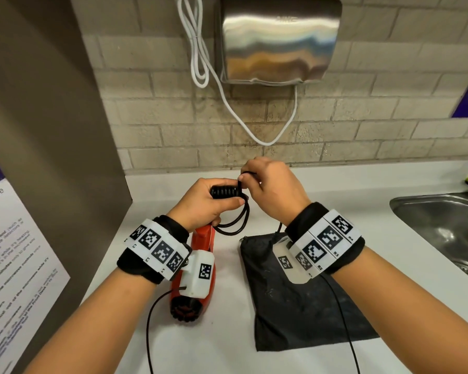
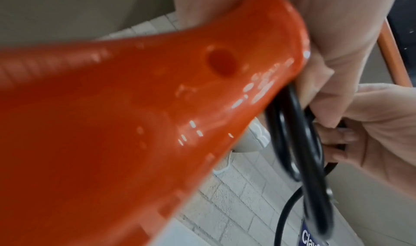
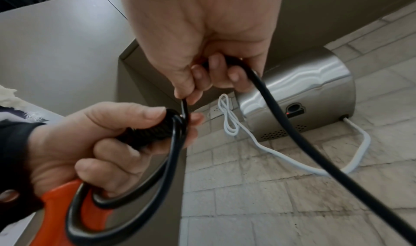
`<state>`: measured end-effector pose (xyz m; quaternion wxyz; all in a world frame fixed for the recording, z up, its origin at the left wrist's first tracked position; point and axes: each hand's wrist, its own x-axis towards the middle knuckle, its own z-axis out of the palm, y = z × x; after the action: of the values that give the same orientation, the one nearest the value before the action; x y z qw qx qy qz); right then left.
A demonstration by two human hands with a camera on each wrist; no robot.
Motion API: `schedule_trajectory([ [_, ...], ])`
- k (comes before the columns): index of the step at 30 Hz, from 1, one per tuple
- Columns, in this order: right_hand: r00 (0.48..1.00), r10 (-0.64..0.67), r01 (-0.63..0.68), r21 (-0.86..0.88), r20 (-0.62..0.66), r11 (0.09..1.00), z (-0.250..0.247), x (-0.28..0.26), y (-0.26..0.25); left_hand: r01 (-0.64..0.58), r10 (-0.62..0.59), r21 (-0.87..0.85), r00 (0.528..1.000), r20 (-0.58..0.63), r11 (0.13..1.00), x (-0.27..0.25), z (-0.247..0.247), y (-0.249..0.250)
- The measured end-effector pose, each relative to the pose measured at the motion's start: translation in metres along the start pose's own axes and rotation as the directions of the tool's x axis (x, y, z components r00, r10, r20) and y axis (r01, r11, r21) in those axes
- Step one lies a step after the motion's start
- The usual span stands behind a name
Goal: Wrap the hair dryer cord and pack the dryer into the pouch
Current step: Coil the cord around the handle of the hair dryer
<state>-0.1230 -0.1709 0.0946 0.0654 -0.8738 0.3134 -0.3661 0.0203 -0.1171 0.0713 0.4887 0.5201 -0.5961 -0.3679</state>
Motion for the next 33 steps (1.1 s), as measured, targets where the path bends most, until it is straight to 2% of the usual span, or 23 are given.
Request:
schedule_trajectory([
  [2, 1.0, -0.006, 0.007, 0.037, -0.014, 0.999, 0.002, -0.001, 0.001, -0.01, 0.01, 0.001, 1.0, 0.006, 1.0, -0.001, 0.001, 0.001],
  [5, 1.0, 0.008, -0.004, 0.18, -0.021, 0.984, 0.006, -0.001, 0.009, -0.02, 0.019, -0.021, 0.998, -0.052, 1.0, -0.002, 0.0, -0.002],
  [7, 0.996, 0.07, -0.081, 0.311, 0.045, 0.947, 0.011, -0.004, 0.019, -0.025, 0.019, -0.051, 0.992, -0.122, 0.998, -0.001, -0.001, -0.004],
  [9, 0.971, 0.164, -0.221, 0.392, 0.174, 0.893, 0.018, -0.008, 0.034, -0.026, 0.007, -0.106, 0.983, -0.182, 0.994, 0.001, -0.002, -0.006],
  [13, 0.885, 0.258, -0.385, 0.299, 0.388, 0.873, 0.036, -0.024, 0.062, -0.019, -0.025, -0.179, 0.97, -0.243, 0.984, 0.003, -0.003, -0.008],
  [16, 0.788, 0.333, -0.469, 0.156, 0.518, 0.869, 0.051, -0.043, 0.08, -0.027, -0.03, -0.201, 0.961, -0.276, 0.979, 0.003, -0.006, -0.009],
  [21, 0.639, 0.404, -0.536, 0.002, 0.654, 0.844, 0.071, -0.069, 0.108, -0.023, -0.044, -0.243, 0.963, -0.265, 0.97, 0.002, -0.012, -0.011],
  [23, 0.614, 0.413, -0.546, -0.016, 0.672, 0.837, 0.072, -0.074, 0.112, -0.023, -0.045, -0.253, 0.964, -0.26, 0.967, 0.001, -0.013, -0.011],
  [25, 0.625, 0.438, -0.575, 0.001, 0.647, 0.818, 0.069, -0.075, 0.113, -0.029, -0.039, -0.252, 0.965, -0.26, 0.967, 0.0, -0.013, -0.011],
  [26, 0.652, 0.446, -0.586, 0.034, 0.613, 0.81, 0.068, -0.074, 0.114, -0.035, -0.034, -0.252, 0.964, -0.263, 0.967, 0.0, -0.013, -0.011],
  [29, 0.782, 0.426, -0.579, 0.278, 0.455, 0.767, 0.063, -0.065, 0.103, -0.048, -0.027, -0.259, 0.96, -0.28, 0.965, 0.0, -0.011, -0.011],
  [31, 0.882, 0.369, -0.469, 0.495, 0.292, 0.731, 0.057, -0.057, 0.085, -0.047, -0.03, -0.263, 0.959, -0.281, 0.964, 0.002, -0.011, -0.011],
  [33, 0.942, 0.332, -0.289, 0.65, 0.059, 0.703, 0.051, -0.05, 0.065, -0.047, -0.03, -0.262, 0.959, -0.282, 0.964, 0.004, -0.011, -0.012],
])
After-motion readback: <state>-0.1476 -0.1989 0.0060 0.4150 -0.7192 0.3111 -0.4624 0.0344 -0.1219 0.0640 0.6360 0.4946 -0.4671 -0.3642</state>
